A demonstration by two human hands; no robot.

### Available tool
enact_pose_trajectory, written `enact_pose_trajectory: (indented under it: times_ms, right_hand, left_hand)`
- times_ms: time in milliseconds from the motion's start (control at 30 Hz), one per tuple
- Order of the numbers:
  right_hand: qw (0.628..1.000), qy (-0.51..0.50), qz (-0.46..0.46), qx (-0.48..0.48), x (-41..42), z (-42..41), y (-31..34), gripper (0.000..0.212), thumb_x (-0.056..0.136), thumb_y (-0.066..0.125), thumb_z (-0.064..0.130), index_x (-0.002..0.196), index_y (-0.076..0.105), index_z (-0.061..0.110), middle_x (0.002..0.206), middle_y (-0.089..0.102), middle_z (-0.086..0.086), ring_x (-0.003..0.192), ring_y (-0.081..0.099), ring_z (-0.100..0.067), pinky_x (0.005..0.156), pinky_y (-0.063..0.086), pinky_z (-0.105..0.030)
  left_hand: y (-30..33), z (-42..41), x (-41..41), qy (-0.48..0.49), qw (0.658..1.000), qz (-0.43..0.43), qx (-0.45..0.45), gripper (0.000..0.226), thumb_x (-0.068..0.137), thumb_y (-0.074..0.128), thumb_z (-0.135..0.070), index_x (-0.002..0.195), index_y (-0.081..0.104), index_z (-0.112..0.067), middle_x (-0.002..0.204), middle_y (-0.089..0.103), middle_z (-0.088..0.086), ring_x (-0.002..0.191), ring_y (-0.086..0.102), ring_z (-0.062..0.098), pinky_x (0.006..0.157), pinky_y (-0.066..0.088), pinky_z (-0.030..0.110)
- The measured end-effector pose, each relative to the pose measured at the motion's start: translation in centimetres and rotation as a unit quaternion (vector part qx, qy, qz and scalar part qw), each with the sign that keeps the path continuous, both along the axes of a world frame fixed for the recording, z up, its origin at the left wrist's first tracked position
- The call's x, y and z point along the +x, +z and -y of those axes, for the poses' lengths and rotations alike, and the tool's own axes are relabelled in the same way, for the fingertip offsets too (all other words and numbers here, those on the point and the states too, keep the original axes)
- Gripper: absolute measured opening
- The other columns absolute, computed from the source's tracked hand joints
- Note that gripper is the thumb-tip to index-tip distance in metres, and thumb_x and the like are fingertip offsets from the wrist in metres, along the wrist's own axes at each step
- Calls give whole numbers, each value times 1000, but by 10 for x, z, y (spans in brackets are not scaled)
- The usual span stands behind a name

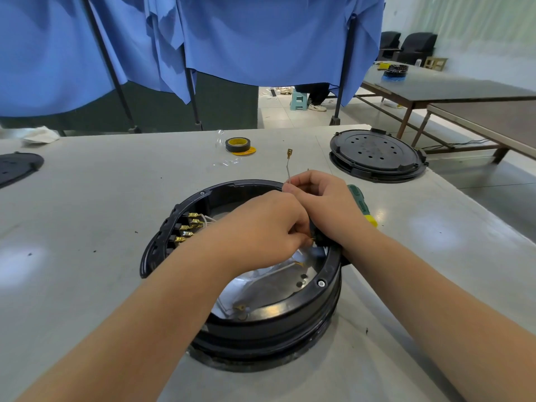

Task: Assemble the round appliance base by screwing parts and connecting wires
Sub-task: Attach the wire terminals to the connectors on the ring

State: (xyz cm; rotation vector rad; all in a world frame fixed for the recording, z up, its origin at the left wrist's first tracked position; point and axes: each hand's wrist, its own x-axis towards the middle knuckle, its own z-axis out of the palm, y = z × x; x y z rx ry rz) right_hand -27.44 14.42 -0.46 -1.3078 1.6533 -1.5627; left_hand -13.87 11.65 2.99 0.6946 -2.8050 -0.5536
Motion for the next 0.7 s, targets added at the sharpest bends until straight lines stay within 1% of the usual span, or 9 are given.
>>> enact_pose_trajectory:
  times_ms: [100,200,367,433,500,567,700]
  right_hand:
    - [1000,1,0,0,-1,0,0,5,86,69,17,82,68,21,86,71,-6,80,65,-13,79,54,-31]
    - [1000,-1,0,0,-1,1,-1,6,86,69,17,82,68,21,85,71,-4,79,65,-12,77,54,-28]
    - [1000,1,-8,3,-1,1,-1,6,85,69,19,82,68,23,85,71,-2,82,66,-12,80,54,-28]
    - [1000,1,-7,1,-1,1,0,6,86,69,18,82,68,22,84,71,-2,80,66,-11,78,54,-28]
    - [1000,2,-2,-2,-1,0,0,5,86,69,17,82,68,21,83,71,-3,78,65,-10,76,53,-27]
    - [1000,2,-6,-2,-1,-1,0,3,86,69,18,84,68,20,85,71,-3,80,65,-10,77,53,-27]
    - [1000,5,-9,-4,-1,-2,0,2,86,68,17,85,69,18,84,71,-3,78,65,-9,75,52,-24]
  left_hand:
    - [-1,1,0,-1,1000,-1,-2,19,86,68,-22,68,69,-17,69,65,1,68,58,16,64,48,32]
    - [-2,1,-1,-1,1000,-1,-1,19,86,68,-22,68,68,-16,68,65,0,68,58,16,63,47,29]
    - [-2,2,-3,-4,1000,-3,-4,30,86,67,-20,58,57,-24,60,58,-5,62,53,11,58,41,25]
    - [-2,3,-2,-4,1000,-4,3,31,85,68,-21,57,57,-25,61,59,-5,63,54,10,58,41,24]
    - [-3,3,-2,-3,1000,-6,10,26,85,68,-22,60,62,-24,62,60,-5,62,53,8,55,40,20]
    - [-3,3,-1,0,1000,-7,14,25,85,68,-22,61,63,-25,58,57,-8,58,51,5,52,35,13]
    - [-2,2,1,0,1000,-15,16,31,84,69,-21,56,57,-30,55,53,-14,58,50,-2,52,34,10]
